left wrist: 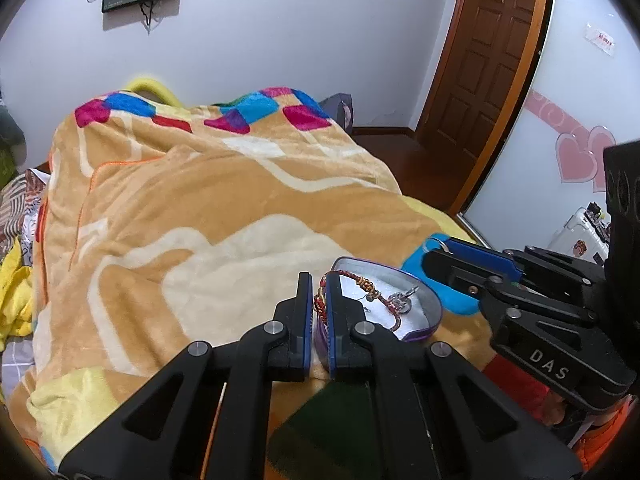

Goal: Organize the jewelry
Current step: 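Lower the bracelet and gold ring into the heart tin and open both tools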

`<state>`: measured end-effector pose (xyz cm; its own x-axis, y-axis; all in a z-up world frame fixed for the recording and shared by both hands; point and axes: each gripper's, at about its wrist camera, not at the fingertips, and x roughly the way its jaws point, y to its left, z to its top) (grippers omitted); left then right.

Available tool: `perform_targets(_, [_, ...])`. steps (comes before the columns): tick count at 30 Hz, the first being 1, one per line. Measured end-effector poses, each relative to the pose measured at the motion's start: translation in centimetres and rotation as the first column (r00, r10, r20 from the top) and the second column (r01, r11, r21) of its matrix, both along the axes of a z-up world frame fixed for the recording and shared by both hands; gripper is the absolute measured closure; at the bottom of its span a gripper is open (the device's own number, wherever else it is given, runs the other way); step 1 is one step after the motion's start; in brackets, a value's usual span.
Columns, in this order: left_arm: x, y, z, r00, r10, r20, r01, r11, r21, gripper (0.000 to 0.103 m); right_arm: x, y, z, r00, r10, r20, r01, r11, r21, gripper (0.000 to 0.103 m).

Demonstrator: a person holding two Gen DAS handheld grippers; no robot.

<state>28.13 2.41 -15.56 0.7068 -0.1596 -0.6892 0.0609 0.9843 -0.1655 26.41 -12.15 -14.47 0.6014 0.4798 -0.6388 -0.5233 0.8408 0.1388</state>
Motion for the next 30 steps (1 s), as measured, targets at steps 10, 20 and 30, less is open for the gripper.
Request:
perform_targets(10, [1.3,-0.8,-1.9,0.998,-0.033,-0.045,0.034,0.999,0.009,0.098,1.9,1.4,-1.5,0.997,0.034,-0.062,-0.037,0.998,-0.046,0.086])
perform_targets(20, [1.1,-0.6,-2.0,0.996,-0.062,-0.065,0.061,0.998,-0.008,0.098,2.7,1.7,-2.5,0.994,0.040,-0.104,-0.046,0.997,-0.059,0.085])
perform_targets(30, [0.3,-0.5,-1.3,0.995,-0.072,-0.071,0.073,0.997,0.000,0.090,2.6,1.8,-2.1,0.990,0.045,-0.131,-0.055,0.996,-0.077,0.083])
